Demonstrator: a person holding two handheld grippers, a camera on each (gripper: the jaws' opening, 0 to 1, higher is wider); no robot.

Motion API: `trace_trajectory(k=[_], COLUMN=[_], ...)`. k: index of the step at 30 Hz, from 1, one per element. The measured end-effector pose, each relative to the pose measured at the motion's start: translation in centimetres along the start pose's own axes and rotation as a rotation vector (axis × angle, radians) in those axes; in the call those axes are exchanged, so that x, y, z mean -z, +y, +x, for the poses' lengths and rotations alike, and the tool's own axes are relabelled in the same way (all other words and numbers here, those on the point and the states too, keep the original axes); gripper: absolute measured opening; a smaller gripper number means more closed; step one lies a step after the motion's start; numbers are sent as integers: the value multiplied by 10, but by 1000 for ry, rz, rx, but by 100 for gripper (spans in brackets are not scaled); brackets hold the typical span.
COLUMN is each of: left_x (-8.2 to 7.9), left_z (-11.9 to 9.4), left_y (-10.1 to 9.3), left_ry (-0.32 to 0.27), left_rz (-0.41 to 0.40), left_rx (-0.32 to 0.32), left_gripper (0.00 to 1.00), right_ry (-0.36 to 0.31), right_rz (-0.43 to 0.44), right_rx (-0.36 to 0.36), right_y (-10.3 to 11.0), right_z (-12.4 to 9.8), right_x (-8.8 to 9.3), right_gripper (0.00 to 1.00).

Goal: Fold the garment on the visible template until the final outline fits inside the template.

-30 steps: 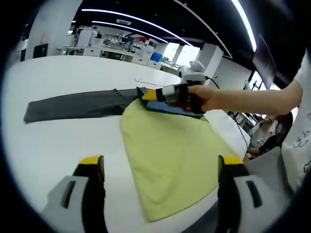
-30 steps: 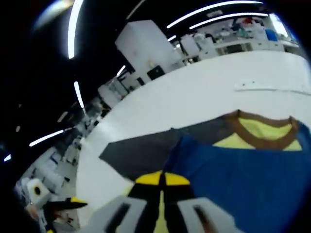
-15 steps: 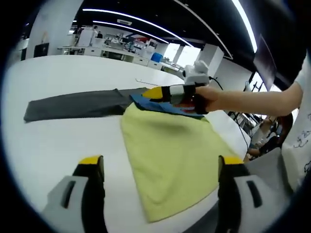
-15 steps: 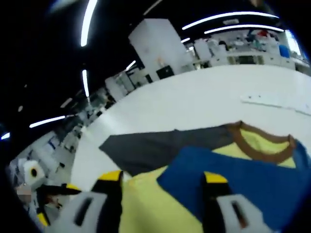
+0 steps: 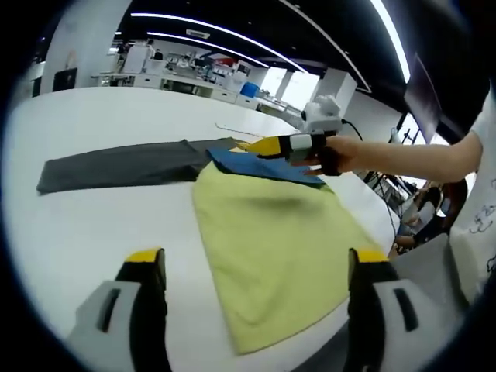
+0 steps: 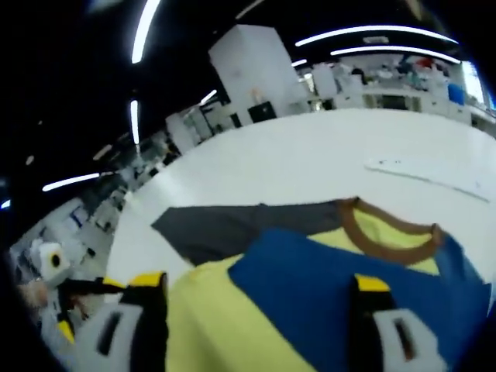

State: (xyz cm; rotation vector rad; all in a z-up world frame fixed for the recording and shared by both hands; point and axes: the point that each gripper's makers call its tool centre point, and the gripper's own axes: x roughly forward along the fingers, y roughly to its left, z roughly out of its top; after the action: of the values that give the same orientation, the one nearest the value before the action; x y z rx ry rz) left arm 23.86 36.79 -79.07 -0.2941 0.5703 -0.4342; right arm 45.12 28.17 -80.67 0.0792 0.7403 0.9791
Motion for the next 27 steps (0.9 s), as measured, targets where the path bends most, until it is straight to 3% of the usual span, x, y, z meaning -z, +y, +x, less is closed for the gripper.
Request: trace_trajectory(k=[10,20,27], left_x=[-1,0,1], left_z=[1,1,1], left_y=[1,0,0], left_ry=[1,6,8], left_rz=[5,12,12], left_rx=[2,8,10], left_gripper=[95,96,96], right_ry=[9,-23,-33], right_rz=[-11,57,100], right_rx=[42,147,205], right_y=[-29,-84,-110], right_z=[-39,-88,-122], right_x=[8,16,28], right_gripper=[95,90,86])
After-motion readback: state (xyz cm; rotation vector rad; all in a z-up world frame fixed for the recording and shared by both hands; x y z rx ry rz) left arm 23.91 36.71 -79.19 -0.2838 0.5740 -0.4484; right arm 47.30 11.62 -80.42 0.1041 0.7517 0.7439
